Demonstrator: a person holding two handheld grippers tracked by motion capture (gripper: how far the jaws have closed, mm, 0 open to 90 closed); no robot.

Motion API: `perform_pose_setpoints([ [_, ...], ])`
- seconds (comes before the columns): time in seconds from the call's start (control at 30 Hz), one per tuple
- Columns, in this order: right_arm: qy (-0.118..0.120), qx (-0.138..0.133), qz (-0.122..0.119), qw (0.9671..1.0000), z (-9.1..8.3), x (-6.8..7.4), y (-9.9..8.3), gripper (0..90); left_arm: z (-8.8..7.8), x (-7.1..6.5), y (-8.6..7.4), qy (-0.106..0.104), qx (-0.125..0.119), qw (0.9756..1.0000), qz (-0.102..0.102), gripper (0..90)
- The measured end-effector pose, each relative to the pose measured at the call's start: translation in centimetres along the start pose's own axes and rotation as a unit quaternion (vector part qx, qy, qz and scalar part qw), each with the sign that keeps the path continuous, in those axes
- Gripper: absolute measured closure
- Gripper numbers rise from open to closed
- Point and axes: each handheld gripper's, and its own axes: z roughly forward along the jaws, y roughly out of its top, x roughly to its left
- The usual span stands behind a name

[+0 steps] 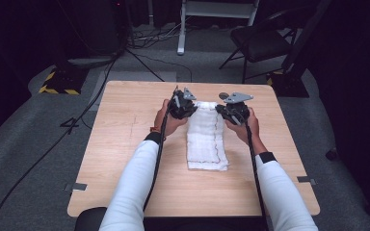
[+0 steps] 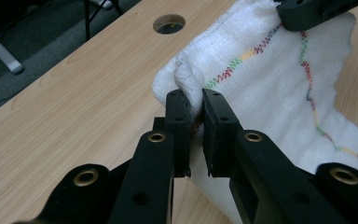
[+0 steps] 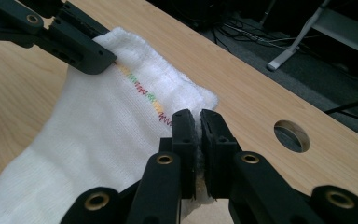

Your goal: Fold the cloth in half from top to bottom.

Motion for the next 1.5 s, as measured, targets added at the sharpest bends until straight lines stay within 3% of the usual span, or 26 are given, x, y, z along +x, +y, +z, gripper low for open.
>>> perform_pose_setpoints([
  [0.33, 0.035, -0.014, -0.010, 0.9992, -1.6, 0.9, -1.4, 84.9, -1.2, -1.2, -1.5, -0.024, -0.016, 0.9994, 0.018, 80.1],
  [0.67, 0.069, -0.023, -0.009, 0.9973, -3.1, 1.5, -3.3, 84.9, -2.5, -2.8, -2.9, -0.058, -0.033, 0.9970, 0.038, 79.6],
  [0.93, 0.105, -0.024, -0.026, 0.9938, -4.6, 2.8, -4.4, 84.9, -3.5, -3.9, -4.2, -0.080, -0.025, 0.9943, 0.065, 79.2],
  [1.07, 0.119, -0.021, -0.033, 0.9922, -5.0, 3.3, -4.8, 84.8, -3.8, -4.4, -5.0, -0.088, -0.018, 0.9938, 0.065, 78.1],
  [1.2, 0.134, -0.016, -0.041, 0.9900, -5.5, 4.1, -5.3, 84.8, -4.1, -5.2, -5.8, -0.101, -0.008, 0.9916, 0.080, 77.8],
  [1.5, 0.159, 0.000, -0.050, 0.9860, -6.3, 5.2, -7.1, 84.7, -4.9, -6.8, -7.6, -0.111, 0.015, 0.9886, 0.101, 77.2],
])
